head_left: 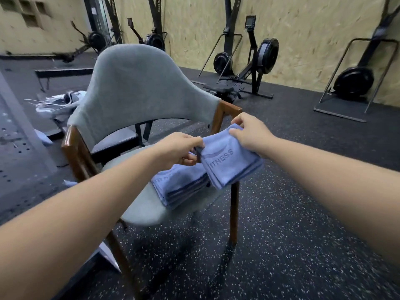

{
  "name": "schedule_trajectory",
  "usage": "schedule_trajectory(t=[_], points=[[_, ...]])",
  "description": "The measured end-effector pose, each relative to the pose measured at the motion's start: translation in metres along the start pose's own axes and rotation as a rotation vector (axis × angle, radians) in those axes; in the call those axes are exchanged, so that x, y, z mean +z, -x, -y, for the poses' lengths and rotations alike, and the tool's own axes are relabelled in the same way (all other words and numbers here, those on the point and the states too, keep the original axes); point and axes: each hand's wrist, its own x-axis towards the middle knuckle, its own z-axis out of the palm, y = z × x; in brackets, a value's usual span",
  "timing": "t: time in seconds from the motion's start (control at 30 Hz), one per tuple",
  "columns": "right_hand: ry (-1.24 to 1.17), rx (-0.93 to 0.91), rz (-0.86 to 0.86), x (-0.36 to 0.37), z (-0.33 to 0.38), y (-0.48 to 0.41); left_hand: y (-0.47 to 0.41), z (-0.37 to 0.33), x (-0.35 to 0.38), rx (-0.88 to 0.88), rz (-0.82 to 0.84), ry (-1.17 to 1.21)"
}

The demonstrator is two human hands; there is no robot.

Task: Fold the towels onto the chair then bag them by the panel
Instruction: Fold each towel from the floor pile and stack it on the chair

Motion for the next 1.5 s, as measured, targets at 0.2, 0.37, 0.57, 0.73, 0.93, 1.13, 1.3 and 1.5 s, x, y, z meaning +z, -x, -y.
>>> schedule_trajectory(t=[0.2,0.37,0.57,0.73,0.93,1.13,1.3,1.5], points=[[0.109,-0.032,-0.016,0.025,-0.006,-0.049,-0.051,0.004,-0.009,-0.064,-0.058,-0.21],[0.17,-0.045,-0.051,0.059,-0.014,-0.05,-0.071,0.019,-0.015,-0.085,-0.14,-0.407],[0.569,-0.145,0.062,0.075,-0.031,-0.025,-0.08,0.04,-0.011,0.144,-0.332,-0.708],[0.584,-0.154,0.113,0.062,-0.039,0.001,-0.071,0.036,0.013,0.277,-0.398,-0.857],[0.433,-0.146,0.066,0.026,-0.064,0.069,-0.028,0.017,0.072,0.416,-0.232,-0.857],[0.325,-0.048,0.028,-0.016,-0.115,0.163,0.021,0.014,0.158,0.458,0.025,-0.867],[0.244,0.099,0.04,-0.039,-0.176,0.251,0.048,0.048,0.233,0.422,0.208,-0.934],[0.142,0.361,-0.005,-0.035,-0.241,0.362,0.089,0.114,0.319,0.313,0.413,-0.96]])
